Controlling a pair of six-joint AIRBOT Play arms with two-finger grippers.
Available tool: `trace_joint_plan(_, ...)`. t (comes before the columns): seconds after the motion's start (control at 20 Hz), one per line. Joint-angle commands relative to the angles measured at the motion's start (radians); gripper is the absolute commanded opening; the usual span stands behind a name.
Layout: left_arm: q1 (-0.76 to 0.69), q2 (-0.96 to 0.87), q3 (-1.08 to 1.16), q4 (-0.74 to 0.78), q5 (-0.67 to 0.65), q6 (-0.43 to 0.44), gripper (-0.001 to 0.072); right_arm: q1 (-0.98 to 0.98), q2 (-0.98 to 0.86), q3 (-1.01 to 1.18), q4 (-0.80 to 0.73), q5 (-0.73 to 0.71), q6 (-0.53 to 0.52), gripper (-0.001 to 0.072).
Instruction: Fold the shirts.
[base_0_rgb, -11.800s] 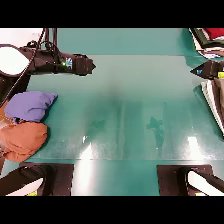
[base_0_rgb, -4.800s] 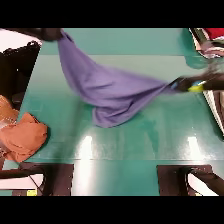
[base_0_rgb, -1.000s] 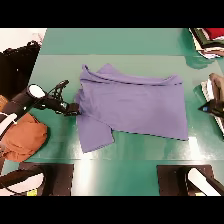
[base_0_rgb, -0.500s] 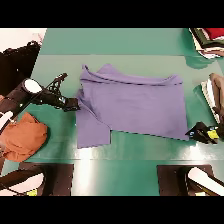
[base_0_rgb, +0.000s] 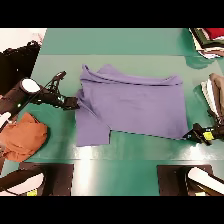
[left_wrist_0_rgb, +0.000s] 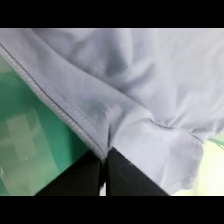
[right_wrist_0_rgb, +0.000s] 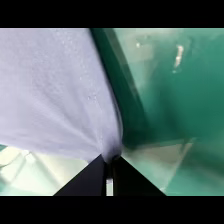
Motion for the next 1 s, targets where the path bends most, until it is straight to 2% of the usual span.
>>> trace_joint_plan(0.0,0.000,0.089,0.029,0.036,0.018,-0.034,0.0021,0.000,0.093,0.026,0.036,0.029,-0.026,0.0021)
trace_joint_plan(0.15,0.000,0.208,0.171,0.072,-0.017,-0.036,0.0021,0.001,0.231,0.175,0.169,0.026,-0.024,0.0021)
trace_joint_plan(0.25,0.000,0.269,0.320,0.077,-0.029,-0.036,0.0021,0.025,0.285,0.314,0.290,-0.013,-0.024,0.0021)
trace_joint_plan(0.35,0.000,0.306,0.498,0.085,-0.035,-0.035,0.0021,0.083,0.328,0.489,0.329,-0.080,-0.024,0.0021)
trace_joint_plan(0.55,0.000,0.319,0.888,0.094,-0.052,-0.035,0.0021,0.163,0.364,0.883,0.317,-0.161,-0.024,0.0021)
trace_joint_plan(0.7,0.000,0.319,1.120,0.095,-0.051,-0.041,0.0021,0.162,0.364,1.138,0.257,-0.162,-0.020,0.0021)
trace_joint_plan(0.95,0.000,0.319,1.285,0.093,-0.045,-0.090,0.0021,0.162,0.364,1.382,0.039,-0.097,0.076,0.0021)
